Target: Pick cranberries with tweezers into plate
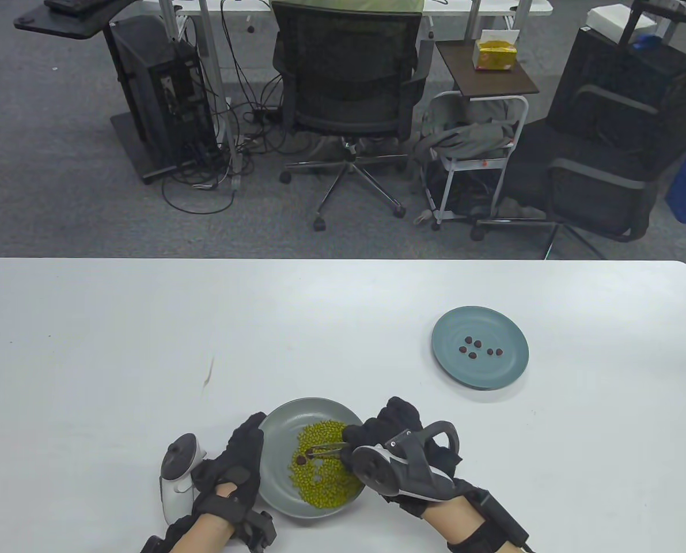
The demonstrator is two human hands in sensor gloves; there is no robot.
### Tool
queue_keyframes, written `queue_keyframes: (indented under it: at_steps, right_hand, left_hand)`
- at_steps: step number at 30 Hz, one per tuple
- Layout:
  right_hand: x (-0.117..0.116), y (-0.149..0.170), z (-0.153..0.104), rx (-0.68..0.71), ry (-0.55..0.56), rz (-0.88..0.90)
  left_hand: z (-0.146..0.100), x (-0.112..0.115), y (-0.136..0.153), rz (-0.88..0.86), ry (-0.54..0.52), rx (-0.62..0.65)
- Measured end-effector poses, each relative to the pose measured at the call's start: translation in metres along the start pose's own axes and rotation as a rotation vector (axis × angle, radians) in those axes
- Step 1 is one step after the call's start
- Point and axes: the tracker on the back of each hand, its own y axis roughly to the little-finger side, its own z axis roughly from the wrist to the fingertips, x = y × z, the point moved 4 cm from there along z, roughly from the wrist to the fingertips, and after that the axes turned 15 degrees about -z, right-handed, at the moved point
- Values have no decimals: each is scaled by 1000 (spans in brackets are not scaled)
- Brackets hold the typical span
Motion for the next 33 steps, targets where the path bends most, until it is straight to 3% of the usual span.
queue_keyframes:
  at_steps: [7,11,18,33]
  right_hand:
    - [-2,-2,-1,7,-14,6]
    - [2,-5,-4,32,58,29]
    - [10,-1,-7,19,93,36]
    - [16,46,-7,-104,170,80]
  left_hand:
    - [0,4,3,5,10,-9]
    - [1,6,5,10,13,-15]
    - [1,7,6,5,13,-17]
    - [1,6,7,-1,6,-24]
